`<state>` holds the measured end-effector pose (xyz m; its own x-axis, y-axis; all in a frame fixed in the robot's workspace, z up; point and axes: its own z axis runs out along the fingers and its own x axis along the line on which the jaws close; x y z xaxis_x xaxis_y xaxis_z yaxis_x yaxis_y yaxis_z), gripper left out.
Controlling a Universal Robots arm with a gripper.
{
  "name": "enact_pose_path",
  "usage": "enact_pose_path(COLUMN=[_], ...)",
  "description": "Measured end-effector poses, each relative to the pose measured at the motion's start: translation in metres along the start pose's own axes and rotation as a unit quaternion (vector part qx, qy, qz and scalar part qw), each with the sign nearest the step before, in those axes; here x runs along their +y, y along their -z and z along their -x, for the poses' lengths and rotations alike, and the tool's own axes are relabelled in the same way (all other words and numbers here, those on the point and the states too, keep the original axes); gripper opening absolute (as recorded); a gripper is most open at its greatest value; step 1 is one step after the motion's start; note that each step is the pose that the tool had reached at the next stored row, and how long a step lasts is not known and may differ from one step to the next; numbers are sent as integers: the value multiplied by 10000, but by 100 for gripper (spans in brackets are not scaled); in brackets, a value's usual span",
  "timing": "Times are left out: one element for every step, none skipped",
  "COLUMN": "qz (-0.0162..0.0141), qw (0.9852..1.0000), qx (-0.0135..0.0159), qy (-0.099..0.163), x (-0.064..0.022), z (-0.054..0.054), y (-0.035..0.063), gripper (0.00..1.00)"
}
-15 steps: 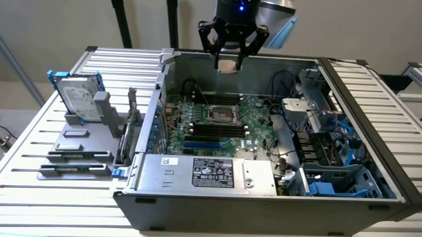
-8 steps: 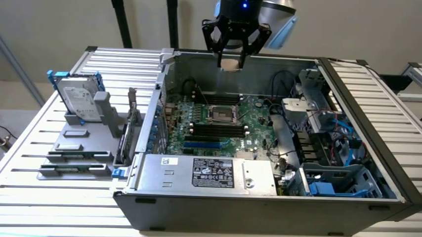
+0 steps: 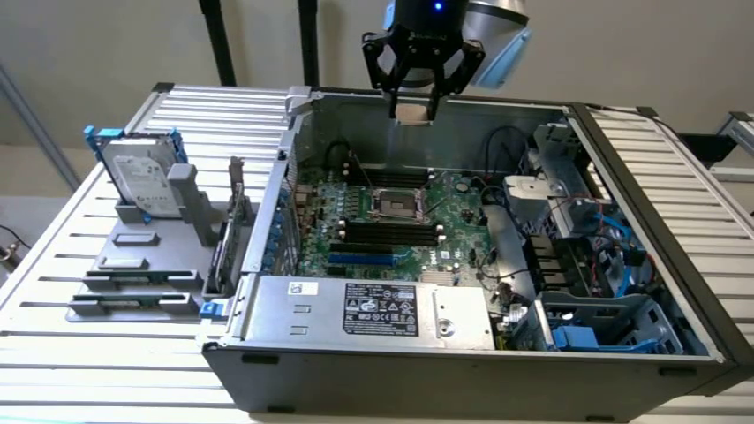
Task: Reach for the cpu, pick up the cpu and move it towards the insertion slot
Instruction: 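Pick up the cpu and move it towards the insertion slot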
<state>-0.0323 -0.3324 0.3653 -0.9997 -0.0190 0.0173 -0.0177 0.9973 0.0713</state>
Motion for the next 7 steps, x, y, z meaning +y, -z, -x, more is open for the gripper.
enact_pose_path(qz=[0, 0, 0, 0, 0, 0, 0], qw=[10000, 10000, 10000, 10000, 10000, 10000, 10000], qx=[0, 0, 0, 0, 0, 0, 0], qy=[0, 0, 0, 0, 0, 0, 0], x=[0, 0, 0, 0, 0, 0, 0], z=[0, 0, 0, 0, 0, 0, 0], y=[0, 0, 0, 0, 0, 0, 0], gripper=[55, 55, 55, 55, 55, 55, 55])
